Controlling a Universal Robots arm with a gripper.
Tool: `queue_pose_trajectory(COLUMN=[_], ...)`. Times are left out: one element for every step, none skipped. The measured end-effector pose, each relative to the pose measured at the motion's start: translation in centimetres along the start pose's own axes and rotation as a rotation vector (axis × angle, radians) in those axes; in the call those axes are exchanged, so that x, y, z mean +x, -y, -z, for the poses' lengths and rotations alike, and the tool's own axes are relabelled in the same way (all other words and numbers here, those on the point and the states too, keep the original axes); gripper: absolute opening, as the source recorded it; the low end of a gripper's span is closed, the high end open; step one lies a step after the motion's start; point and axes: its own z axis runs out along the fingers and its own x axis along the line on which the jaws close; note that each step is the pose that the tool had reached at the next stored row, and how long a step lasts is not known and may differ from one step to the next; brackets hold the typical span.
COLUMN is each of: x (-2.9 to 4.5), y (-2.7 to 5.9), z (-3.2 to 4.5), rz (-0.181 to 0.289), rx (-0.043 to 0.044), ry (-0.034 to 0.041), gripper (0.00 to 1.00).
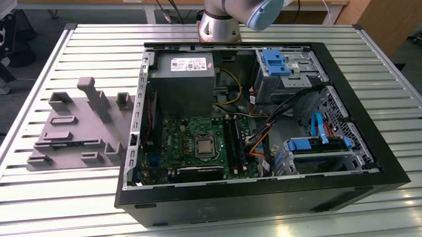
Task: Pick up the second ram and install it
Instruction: 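Pick up the second ram and move it above second insertion slot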
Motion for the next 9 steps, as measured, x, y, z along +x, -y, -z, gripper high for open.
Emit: queue_pose_trajectory(x=[0.01,0.02,0.03,0.03,0.04,0.05,0.06,0.07,0.08], y=[-0.01,-0.02,-0.03,-0.04,-0.05,-0.06,-0.07,-0.08,-0.09], z=[0.00,-0.01,-0.01,-0.01,-0.02,-0.02,-0.03,-0.03,-0.04], rz=[0.013,0.026,0.040,0.054,0.067,0.080,0.094,0.107,0.121], rx=[-0.0002,-0.0003,-0.0006,-0.0008,-0.0009,-0.0011,-0.0013,-0.0015,-0.0016], ry=[-0.0004,-0.0007,-0.0011,-0.0016,-0.0020,-0.0023,-0.0026,-0.0030,-0.0034], gripper=[0.11,0.11,0.11,0.11,0.11,0.11,0.11,0.11,0.11])
